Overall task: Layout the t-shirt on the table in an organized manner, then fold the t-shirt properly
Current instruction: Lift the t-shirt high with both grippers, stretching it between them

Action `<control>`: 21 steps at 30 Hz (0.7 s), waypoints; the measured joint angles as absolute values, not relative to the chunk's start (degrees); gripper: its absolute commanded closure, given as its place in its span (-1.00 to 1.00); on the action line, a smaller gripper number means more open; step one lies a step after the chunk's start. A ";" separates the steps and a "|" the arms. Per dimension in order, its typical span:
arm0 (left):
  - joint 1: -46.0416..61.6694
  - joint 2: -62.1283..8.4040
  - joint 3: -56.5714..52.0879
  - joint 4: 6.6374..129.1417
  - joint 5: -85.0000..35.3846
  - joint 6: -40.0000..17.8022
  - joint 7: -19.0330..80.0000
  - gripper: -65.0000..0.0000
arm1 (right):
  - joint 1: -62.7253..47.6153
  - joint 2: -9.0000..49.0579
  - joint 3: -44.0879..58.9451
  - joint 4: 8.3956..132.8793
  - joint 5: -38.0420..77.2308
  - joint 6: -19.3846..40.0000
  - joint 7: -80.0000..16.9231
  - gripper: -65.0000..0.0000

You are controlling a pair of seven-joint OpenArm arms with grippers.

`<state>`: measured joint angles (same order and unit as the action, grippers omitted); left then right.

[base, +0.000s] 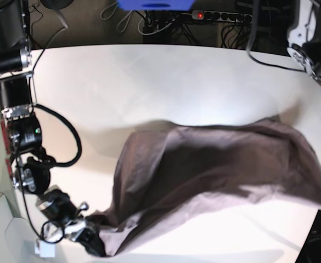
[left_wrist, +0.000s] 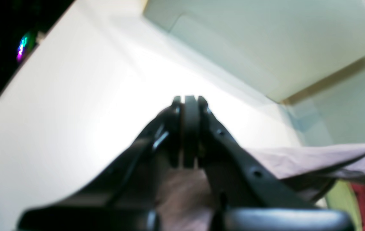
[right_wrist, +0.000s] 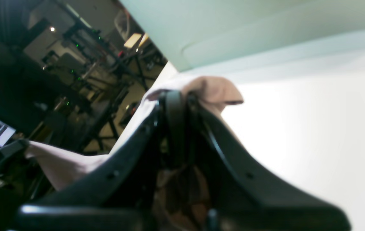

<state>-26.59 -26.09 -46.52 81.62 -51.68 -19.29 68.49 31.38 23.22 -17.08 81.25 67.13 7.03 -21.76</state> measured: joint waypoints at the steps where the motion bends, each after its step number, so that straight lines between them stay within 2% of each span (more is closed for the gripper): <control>1: -28.60 -26.48 -44.99 81.28 -51.42 -19.38 68.40 0.99 | 32.25 23.99 -17.02 80.84 67.29 7.05 -21.67 1.00; 9: -49.93 -26.09 -30.46 79.57 -52.69 -19.62 68.55 0.99 | 44.01 30.63 -17.02 79.46 69.30 7.60 -19.27 1.00; 13: -55.13 -28.80 -28.01 79.72 -52.73 -19.68 68.38 0.99 | 45.39 33.01 -13.10 79.59 73.49 7.75 -18.61 1.00; 17: -55.29 -29.54 -27.64 83.79 -52.75 -19.99 69.32 0.99 | 37.67 34.79 -6.96 85.36 77.23 8.82 -18.76 1.00; 21: -46.98 -30.57 -30.81 90.02 -58.00 -20.40 69.34 0.99 | 25.21 34.24 0.58 90.83 77.73 8.62 -19.31 1.00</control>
